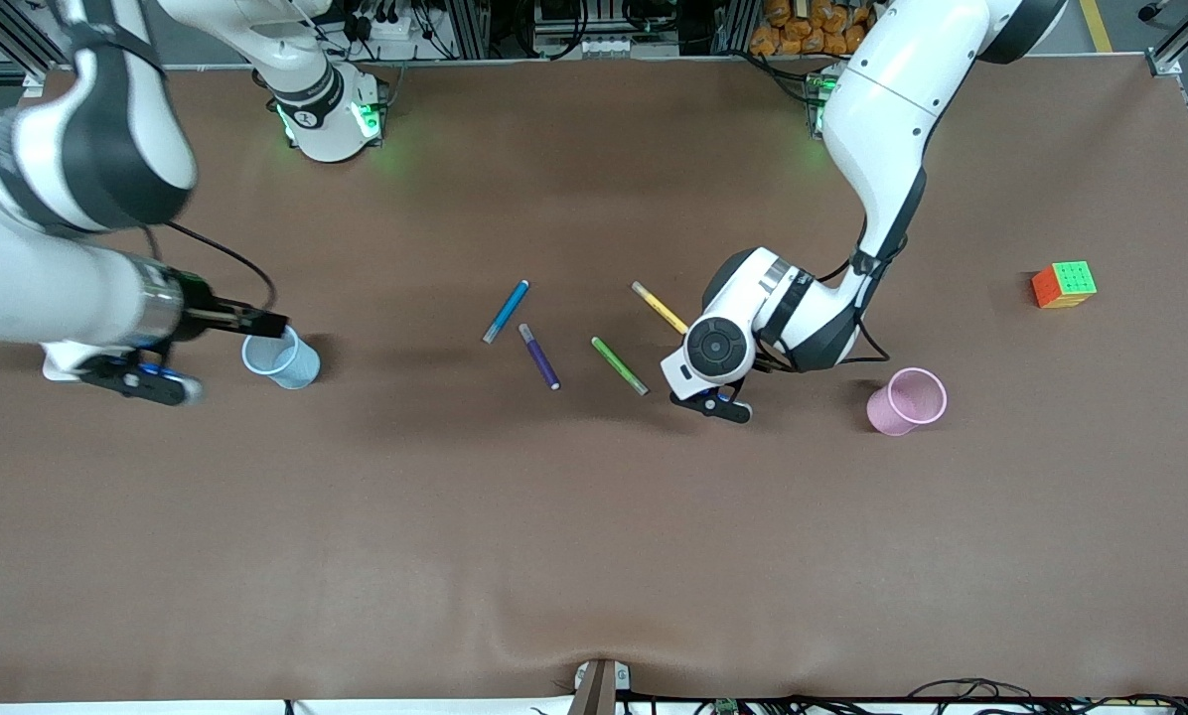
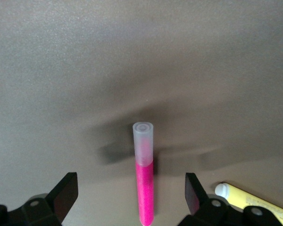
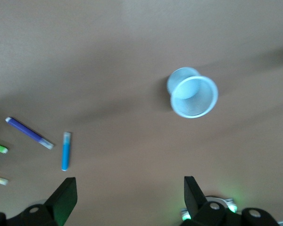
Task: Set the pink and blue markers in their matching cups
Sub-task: 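Grasp the pink marker with the left gripper while the right gripper grasps the blue marker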
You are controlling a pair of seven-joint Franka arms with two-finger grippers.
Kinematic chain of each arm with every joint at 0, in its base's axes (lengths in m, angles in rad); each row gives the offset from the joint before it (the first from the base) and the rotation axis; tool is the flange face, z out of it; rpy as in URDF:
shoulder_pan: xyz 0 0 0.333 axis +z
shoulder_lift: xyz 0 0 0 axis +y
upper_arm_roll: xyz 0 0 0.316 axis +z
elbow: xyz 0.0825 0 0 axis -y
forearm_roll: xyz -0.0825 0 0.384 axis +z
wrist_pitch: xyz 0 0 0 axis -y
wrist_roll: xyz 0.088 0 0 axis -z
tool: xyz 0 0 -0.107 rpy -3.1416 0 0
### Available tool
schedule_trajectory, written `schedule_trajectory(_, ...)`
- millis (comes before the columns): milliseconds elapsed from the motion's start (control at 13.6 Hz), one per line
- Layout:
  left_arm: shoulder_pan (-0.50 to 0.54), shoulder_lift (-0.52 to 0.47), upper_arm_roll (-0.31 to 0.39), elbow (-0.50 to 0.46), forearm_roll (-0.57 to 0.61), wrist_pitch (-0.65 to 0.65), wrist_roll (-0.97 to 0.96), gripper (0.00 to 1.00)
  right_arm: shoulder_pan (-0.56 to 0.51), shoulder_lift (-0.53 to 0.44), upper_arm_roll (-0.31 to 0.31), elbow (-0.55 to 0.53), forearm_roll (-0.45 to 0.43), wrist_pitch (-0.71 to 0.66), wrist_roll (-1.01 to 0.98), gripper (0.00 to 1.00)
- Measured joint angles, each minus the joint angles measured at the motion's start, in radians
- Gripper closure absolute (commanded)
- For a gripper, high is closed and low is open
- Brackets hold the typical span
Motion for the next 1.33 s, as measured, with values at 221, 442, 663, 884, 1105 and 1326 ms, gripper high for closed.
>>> schedule_trajectory(221, 0.0, 0.003, 0.0, 0.0, 0.0, 0.002, 0.0, 0.03, 0.015, 0.056, 0.0, -0.014, 0.052, 0.03, 0.068, 0.0)
schedule_trajectory(442, 0.0, 0.008, 0.001, 0.0, 0.0, 0.011, 0.0, 0.2, 0.02, 0.08, 0.0, -0.056, 0.11, 0.062, 0.089, 0.0)
schedule_trajectory(663, 0.0, 0.015, 0.001, 0.0, 0.001, 0.02, 0.0, 0.66, 0.046, 0.082, 0.001, -0.131, 0.156, 0.152, 0.196, 0.0)
schedule_trajectory(884, -0.001, 0.018, -0.003, 0.003, 0.002, 0.032, 0.0, 1.0, 0.122, 0.083, 0.002, -0.226, 0.158, 0.313, 0.308, 0.0)
schedule_trajectory(1105, -0.002, 0.018, -0.005, 0.006, 0.002, 0.032, 0.0, 1.0, 0.204, 0.089, 0.003, -0.395, 0.171, 0.569, 0.376, 0.1)
schedule_trajectory(1326, -0.001, 0.018, -0.001, 0.009, 0.008, 0.034, 0.0, 1.0, 0.235, 0.118, 0.003, -0.467, 0.233, 0.665, 0.388, 0.12)
